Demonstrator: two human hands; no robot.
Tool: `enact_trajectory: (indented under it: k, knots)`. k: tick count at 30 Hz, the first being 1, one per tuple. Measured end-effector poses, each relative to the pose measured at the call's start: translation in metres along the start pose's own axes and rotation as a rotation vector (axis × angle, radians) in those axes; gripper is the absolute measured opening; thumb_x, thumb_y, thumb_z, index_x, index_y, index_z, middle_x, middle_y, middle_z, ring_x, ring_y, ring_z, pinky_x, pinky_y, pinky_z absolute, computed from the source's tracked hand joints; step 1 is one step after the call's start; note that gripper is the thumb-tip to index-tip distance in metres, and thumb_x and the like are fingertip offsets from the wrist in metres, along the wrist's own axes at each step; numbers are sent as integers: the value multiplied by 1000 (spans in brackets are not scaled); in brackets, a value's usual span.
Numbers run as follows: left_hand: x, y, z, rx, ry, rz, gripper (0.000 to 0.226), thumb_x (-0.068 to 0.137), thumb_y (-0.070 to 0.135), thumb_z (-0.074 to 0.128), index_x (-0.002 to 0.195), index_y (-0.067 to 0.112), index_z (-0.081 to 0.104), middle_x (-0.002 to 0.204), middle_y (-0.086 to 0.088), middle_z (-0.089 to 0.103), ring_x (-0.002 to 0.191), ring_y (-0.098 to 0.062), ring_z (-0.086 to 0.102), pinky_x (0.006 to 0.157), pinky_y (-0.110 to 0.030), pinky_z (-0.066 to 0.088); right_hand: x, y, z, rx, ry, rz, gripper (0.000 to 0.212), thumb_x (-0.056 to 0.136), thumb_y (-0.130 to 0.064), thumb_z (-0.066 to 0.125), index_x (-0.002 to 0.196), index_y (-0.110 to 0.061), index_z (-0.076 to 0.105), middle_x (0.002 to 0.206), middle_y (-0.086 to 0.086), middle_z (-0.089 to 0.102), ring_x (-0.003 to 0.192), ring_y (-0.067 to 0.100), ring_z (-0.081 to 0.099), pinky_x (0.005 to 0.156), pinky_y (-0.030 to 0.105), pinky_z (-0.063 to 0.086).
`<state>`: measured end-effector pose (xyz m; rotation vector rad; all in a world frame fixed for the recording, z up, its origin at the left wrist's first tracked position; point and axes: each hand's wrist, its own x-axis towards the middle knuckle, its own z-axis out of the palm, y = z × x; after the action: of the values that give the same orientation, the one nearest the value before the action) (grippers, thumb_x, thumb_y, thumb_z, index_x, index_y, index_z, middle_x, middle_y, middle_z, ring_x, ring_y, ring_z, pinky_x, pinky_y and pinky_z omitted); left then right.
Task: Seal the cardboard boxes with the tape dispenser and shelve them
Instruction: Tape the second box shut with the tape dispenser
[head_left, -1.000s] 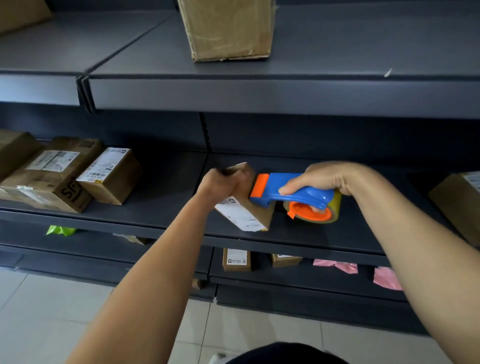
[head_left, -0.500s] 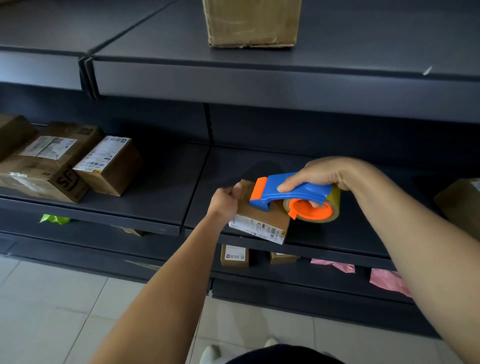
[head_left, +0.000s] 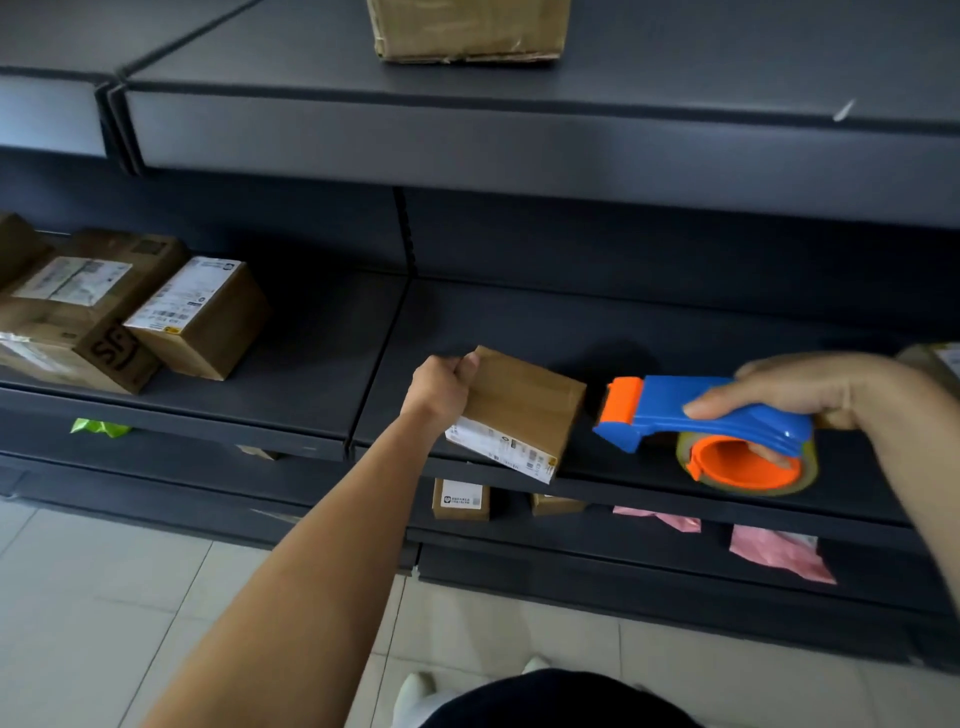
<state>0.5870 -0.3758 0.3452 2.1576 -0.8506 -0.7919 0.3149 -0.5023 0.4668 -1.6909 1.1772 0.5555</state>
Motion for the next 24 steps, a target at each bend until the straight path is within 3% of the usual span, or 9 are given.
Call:
enact_trajectory:
  k: [2, 7, 10, 14, 17, 20, 22, 24]
  knots:
    - [0, 4, 4, 25, 6, 11, 45, 100, 42, 39, 114, 7, 64, 102, -9, 63, 91, -23, 57, 74, -28, 41, 4, 12, 3, -15, 5, 26, 65, 21, -65, 83, 53, -10, 69, 54, 13, 62, 40, 18, 55, 44, 20, 43]
    - [0, 5, 7, 80, 34, 14, 46, 101, 42, 37, 120, 8, 61, 107, -13, 63, 89, -25, 55, 73, -29, 39, 18, 3, 18, -69, 42, 69, 46, 60, -51, 78, 69, -7, 67, 55, 7, 65, 42, 14, 58, 47, 19, 44]
    - [-4, 8, 9, 92, 38, 1, 47, 101, 43, 34, 120, 8, 59, 107, -12, 62, 88, -24, 54, 72, -30, 39, 23, -4, 19, -73, 50, 77, 39, 76, -45, 72, 69, -7, 66, 52, 9, 65, 41, 16, 59, 50, 23, 47]
    - [-13, 13, 15, 122, 95, 33, 42, 102, 40, 32, 126, 11, 50, 118, -14, 58, 102, -35, 57, 77, -34, 41, 23, -6, 20, -80, 49, 63, 39, 77, -46, 71, 68, -8, 67, 54, 9, 66, 43, 15, 60, 53, 24, 48]
    - [-19, 19, 23, 311, 257, 169, 32, 101, 32, 37, 121, 8, 46, 120, -14, 48, 104, -36, 53, 70, -37, 37, 23, -1, 23, -39, 52, 37, 40, 77, -46, 71, 70, -7, 66, 55, 9, 66, 44, 16, 60, 52, 23, 49]
    - [-22, 25, 24, 485, 306, 259, 30, 102, 27, 36, 117, 5, 51, 115, -15, 54, 104, -35, 53, 68, -37, 35, 24, 4, 24, -11, 47, 16, 41, 77, -46, 71, 74, -6, 66, 56, 8, 66, 44, 15, 60, 49, 22, 49]
    - [-28, 30, 24, 567, 270, 233, 44, 100, 40, 38, 122, 5, 50, 119, -15, 58, 110, -34, 53, 76, -39, 41, 25, 5, 24, -6, 23, -1, 48, 70, -50, 73, 81, -4, 67, 61, 10, 67, 47, 16, 60, 50, 23, 49]
    - [-37, 37, 27, 663, 172, 154, 84, 86, 71, 38, 134, 2, 42, 132, -16, 52, 123, -34, 47, 90, -42, 43, 26, 5, 23, 10, 2, -18, 49, 70, -50, 72, 82, -3, 66, 60, 10, 65, 46, 16, 59, 48, 23, 49]
